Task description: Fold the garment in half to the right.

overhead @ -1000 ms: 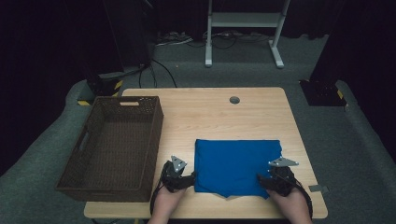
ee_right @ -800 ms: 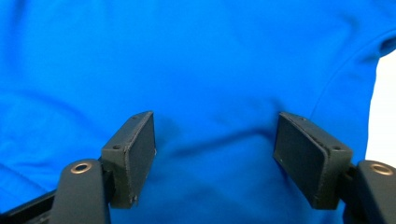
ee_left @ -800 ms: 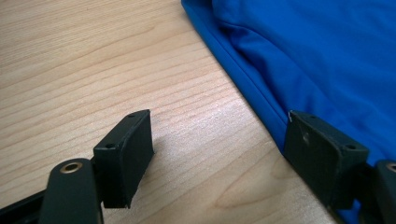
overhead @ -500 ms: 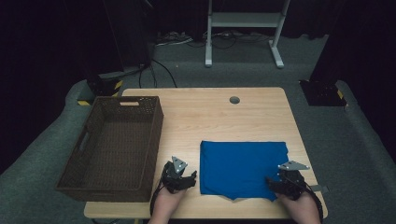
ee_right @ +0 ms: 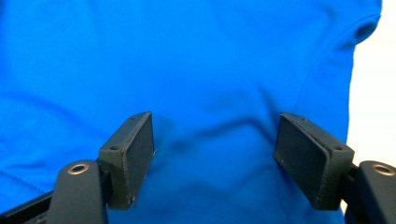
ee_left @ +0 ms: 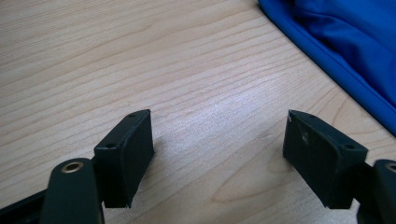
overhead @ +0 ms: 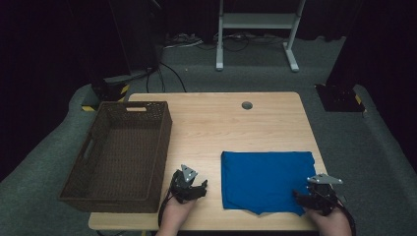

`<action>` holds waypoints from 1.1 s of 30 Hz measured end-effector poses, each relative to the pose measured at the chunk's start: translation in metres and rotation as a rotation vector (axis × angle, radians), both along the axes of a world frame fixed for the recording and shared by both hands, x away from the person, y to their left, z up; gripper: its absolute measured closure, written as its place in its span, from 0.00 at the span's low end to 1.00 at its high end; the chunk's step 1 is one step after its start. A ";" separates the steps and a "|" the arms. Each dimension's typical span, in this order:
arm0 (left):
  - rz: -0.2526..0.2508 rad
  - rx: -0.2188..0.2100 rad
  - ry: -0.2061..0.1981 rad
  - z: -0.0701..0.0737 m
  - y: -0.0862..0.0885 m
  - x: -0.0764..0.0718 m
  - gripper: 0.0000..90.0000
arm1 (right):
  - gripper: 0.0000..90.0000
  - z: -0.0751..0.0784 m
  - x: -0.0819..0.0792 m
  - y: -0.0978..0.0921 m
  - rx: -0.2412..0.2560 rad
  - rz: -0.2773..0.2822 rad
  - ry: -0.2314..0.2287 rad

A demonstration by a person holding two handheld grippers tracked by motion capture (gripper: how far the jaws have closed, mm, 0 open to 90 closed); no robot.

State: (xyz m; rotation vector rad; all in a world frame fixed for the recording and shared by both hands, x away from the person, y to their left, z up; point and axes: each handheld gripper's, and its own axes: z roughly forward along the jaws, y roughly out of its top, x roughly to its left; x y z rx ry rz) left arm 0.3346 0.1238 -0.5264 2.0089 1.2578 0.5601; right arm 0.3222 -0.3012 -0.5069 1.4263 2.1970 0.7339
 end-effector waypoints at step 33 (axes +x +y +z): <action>-0.005 0.001 0.002 0.000 0.000 0.000 0.27 | 0.35 0.024 -0.038 0.067 0.105 0.178 -0.058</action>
